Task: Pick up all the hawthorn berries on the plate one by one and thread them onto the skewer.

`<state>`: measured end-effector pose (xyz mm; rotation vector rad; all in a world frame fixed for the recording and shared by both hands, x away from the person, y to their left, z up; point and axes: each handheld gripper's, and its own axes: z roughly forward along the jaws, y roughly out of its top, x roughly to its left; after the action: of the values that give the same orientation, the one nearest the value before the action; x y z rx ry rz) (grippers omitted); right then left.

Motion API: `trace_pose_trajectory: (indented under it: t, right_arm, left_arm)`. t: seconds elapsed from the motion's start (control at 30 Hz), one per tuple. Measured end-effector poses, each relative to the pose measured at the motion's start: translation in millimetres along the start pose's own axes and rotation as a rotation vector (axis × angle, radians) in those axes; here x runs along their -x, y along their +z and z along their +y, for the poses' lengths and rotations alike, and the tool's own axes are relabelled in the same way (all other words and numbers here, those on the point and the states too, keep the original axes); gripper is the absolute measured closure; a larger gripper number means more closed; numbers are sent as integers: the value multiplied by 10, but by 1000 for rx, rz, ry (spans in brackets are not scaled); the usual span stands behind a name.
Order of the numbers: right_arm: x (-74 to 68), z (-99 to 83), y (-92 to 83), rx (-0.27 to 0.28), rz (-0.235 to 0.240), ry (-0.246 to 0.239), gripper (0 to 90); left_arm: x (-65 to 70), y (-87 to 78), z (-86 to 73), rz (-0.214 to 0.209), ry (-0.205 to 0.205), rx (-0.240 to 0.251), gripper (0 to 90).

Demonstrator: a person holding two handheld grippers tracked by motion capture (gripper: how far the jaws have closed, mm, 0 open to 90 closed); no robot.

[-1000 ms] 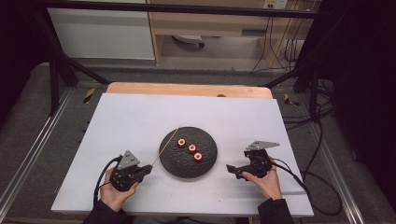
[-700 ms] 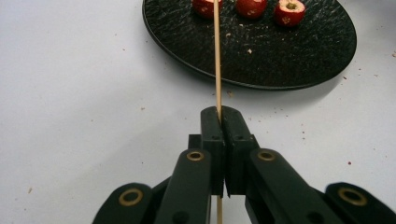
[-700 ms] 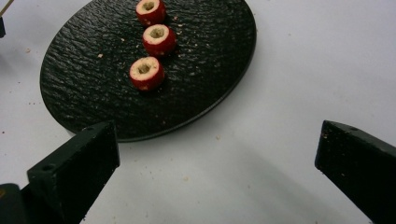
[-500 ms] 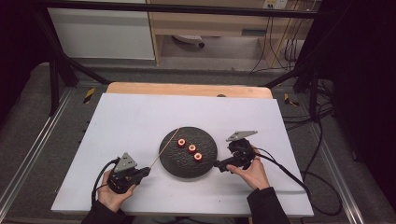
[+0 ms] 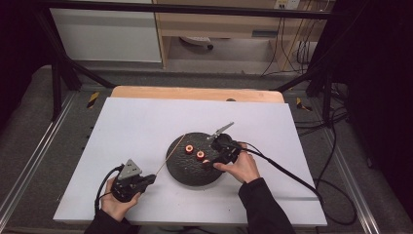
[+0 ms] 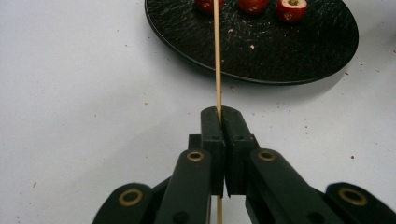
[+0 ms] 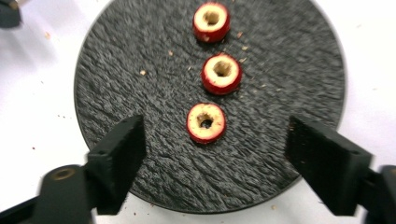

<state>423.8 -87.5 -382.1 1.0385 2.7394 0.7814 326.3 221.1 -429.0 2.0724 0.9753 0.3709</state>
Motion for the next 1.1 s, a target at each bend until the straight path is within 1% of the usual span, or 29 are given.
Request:
trace_pose_trajectory:
  t: [0.07, 0.13, 0.2, 0.4, 0.43, 0.47, 0.6, 0.67, 0.7, 0.83, 1.0, 1.1]
  right_arm:
    - [-14, 46, 66, -36, -2, 2, 275]
    - [-14, 88, 128, -66, -14, -16, 308]
    - [-12, 120, 181, -82, -14, -22, 344]
    - [48, 155, 318, -135, 11, -10, 448]
    - [49, 157, 335, -143, 16, 2, 461]
    - [60, 158, 353, -144, 18, -3, 478]
    - [76, 168, 394, -144, 40, 19, 536]
    - [76, 175, 402, -153, 52, 37, 558]
    - [86, 174, 409, -157, 54, 35, 567]
    - [100, 180, 417, -174, 71, 55, 605]
    - [103, 178, 421, -184, 78, 80, 616]
    - [104, 179, 392, -165, 79, 80, 618]
  left_arm:
    - [-6, -1, -2, 0, -1, -1, 883]
    - [-10, -2, -2, 0, -2, -1, 883]
    - [-11, 0, -2, 1, -2, -2, 883]
    - [-6, 8, -3, 1, 0, -6, 883]
    - [-4, 10, -3, 0, -2, -8, 883]
    - [-3, 11, -4, 0, -1, -8, 883]
    - [3, 13, -4, 0, 5, -10, 883]
    - [4, 15, -3, -1, 6, -13, 883]
    - [4, 16, -4, -1, 6, -13, 883]
    - [4, 15, -5, -1, 6, -14, 883]
    - [7, 16, -5, 1, 7, -14, 883]
    - [13, 16, -6, 2, 8, -12, 884]
